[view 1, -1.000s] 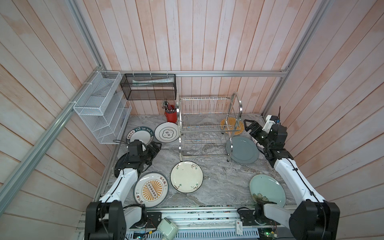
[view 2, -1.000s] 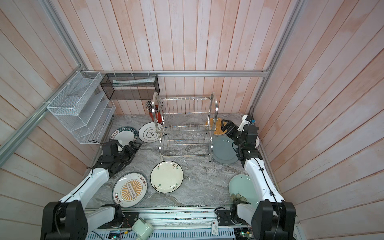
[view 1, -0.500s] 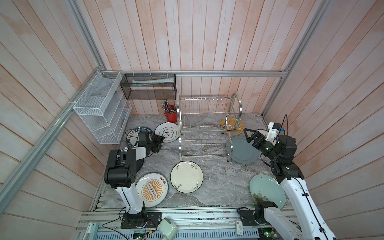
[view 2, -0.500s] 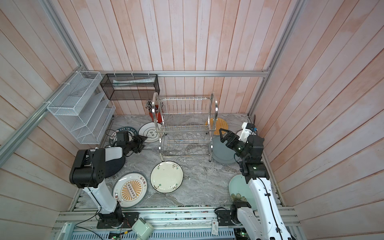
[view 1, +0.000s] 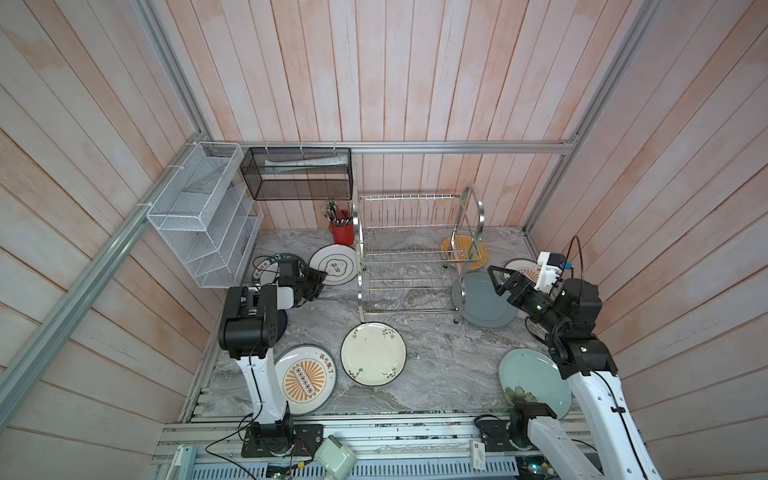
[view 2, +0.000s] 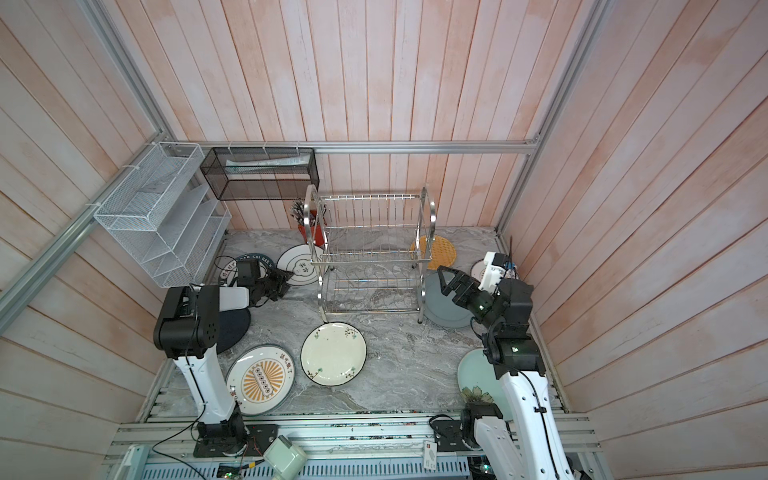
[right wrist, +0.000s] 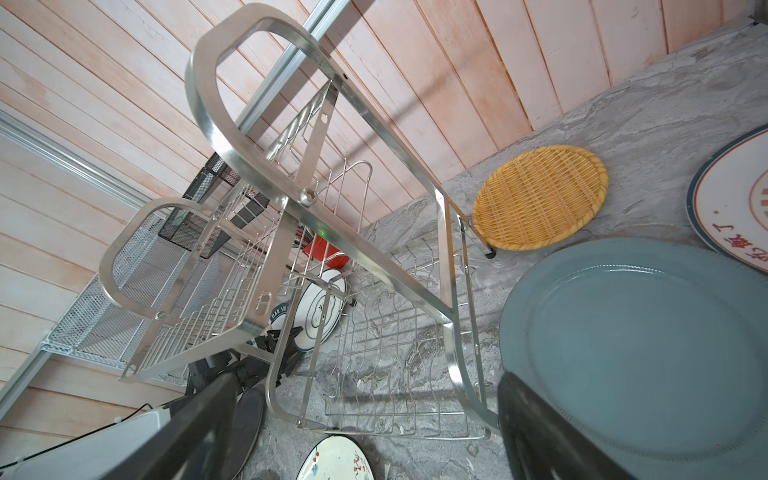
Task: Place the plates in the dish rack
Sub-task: 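Grip the white cloud-logo plate rim with the left gripper and tilt it upright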
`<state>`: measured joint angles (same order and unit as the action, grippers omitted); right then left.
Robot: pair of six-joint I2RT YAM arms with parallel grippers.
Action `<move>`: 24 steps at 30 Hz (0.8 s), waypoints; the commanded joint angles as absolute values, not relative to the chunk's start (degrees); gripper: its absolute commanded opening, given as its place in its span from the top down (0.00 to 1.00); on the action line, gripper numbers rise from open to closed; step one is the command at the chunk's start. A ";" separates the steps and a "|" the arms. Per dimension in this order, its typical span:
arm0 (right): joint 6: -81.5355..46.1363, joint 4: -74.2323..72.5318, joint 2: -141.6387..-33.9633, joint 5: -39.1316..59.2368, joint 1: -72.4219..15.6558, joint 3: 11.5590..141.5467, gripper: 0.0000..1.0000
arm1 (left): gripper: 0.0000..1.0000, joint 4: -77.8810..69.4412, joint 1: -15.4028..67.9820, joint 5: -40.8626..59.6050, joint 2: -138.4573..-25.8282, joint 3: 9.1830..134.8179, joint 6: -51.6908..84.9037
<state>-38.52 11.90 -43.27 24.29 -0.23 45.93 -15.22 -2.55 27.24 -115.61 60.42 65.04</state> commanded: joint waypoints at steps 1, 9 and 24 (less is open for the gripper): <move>-37.62 13.34 -42.36 24.26 -0.36 47.72 0.02 | 0.58 -15.36 -2.81 27.71 -117.96 62.33 64.87; -37.79 14.10 -40.83 22.58 -0.38 47.99 0.02 | 0.83 -16.77 -3.25 27.64 -119.87 62.29 65.91; -40.36 9.96 -39.20 17.02 -0.47 46.80 0.02 | 1.00 -7.96 -3.69 28.52 -99.89 58.74 57.82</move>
<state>-39.66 12.29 -39.99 19.46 -0.25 46.76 -10.61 -3.75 27.77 -105.45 58.06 61.69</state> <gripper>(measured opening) 0.978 0.068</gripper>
